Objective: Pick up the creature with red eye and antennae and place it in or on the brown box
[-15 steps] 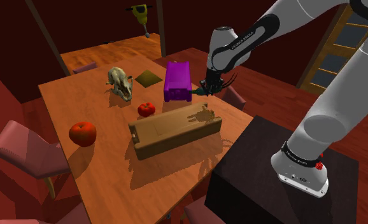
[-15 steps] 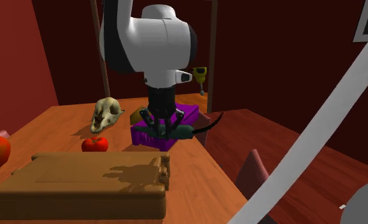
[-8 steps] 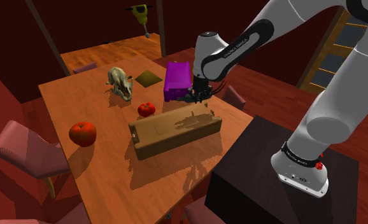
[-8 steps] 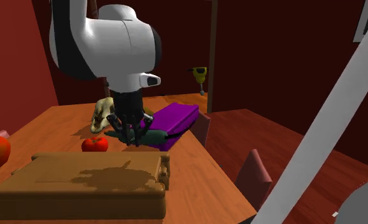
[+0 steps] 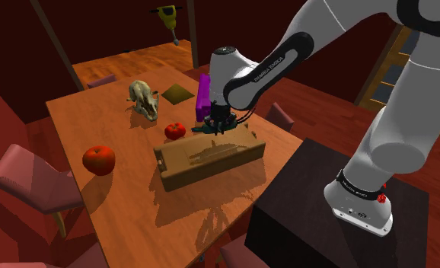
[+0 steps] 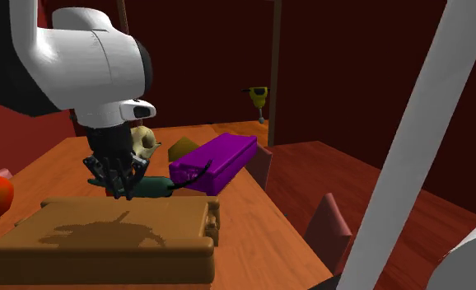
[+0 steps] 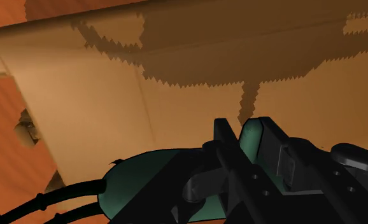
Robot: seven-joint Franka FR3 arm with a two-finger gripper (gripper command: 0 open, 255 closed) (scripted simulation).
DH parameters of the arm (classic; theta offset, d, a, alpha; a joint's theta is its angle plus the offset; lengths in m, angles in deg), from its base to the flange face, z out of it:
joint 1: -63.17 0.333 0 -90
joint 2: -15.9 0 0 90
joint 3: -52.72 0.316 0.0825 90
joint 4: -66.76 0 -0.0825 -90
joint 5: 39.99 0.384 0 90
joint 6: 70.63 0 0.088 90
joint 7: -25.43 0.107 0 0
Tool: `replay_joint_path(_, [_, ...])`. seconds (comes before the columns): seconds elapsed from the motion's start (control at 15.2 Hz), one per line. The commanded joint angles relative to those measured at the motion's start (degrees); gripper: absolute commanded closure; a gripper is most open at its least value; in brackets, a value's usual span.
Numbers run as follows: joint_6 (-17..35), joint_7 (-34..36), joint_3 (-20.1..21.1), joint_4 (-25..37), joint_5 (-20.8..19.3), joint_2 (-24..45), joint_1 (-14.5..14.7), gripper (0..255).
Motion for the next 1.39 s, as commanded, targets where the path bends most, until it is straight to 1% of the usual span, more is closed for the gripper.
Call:
replay_joint_path(0.0, [-0.85, 3.55, 1.00, 2.73, -1.09, 2.08, 1.67, 255])
replay_joint_path(0.26, [-2.69, 10.10, 2.51, 8.72, -3.47, 6.83, 5.33, 255])
replay_joint_path(0.86, [3.03, 12.25, 1.30, 7.83, -6.23, 11.89, 6.15, 255])
replay_joint_path(1.32, [3.03, 12.26, 1.31, 7.83, -6.23, 11.89, 6.14, 255])
